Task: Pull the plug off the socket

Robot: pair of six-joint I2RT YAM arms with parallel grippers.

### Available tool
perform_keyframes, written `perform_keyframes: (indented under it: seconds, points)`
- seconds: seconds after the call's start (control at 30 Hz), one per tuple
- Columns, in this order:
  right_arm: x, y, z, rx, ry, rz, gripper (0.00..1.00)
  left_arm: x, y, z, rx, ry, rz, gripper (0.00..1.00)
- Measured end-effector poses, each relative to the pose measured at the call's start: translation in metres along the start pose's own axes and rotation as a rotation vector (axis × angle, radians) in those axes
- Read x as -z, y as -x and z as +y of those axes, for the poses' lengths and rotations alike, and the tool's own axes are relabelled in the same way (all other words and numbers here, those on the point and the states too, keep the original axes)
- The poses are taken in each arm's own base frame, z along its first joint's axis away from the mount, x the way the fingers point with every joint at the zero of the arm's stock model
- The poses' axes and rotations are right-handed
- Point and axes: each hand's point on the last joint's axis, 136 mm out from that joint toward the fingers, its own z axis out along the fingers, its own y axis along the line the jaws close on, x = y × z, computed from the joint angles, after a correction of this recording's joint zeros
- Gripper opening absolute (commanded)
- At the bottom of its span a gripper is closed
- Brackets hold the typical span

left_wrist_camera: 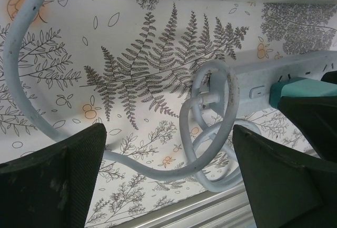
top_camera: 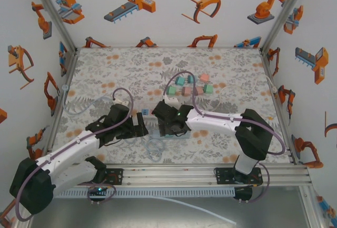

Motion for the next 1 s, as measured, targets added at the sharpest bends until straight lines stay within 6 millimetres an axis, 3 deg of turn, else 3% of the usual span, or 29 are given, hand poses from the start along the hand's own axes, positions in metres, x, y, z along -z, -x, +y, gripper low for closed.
perform_keyframes:
  seconds: [0.27, 0.5, 0.77, 1.0]
  points:
    - [-0.001, 0.000, 0.005, -0.042, 0.009, -0.004, 0.47, -0.013, -0.009, 0.001, 0.017, 0.006, 0.052, 0.98]
    - [-0.009, 0.000, 0.004, -0.052, -0.030, 0.006, 0.58, -0.024, -0.014, -0.005, 0.020, 0.002, 0.077, 0.96]
    - [-0.011, -0.002, 0.003, -0.043, -0.055, 0.000, 0.44, -0.036, -0.012, -0.020, 0.000, 0.019, 0.095, 0.92]
    - [-0.010, -0.002, 0.003, -0.046, -0.058, -0.002, 0.34, -0.046, -0.011, -0.032, -0.026, 0.025, 0.113, 0.81]
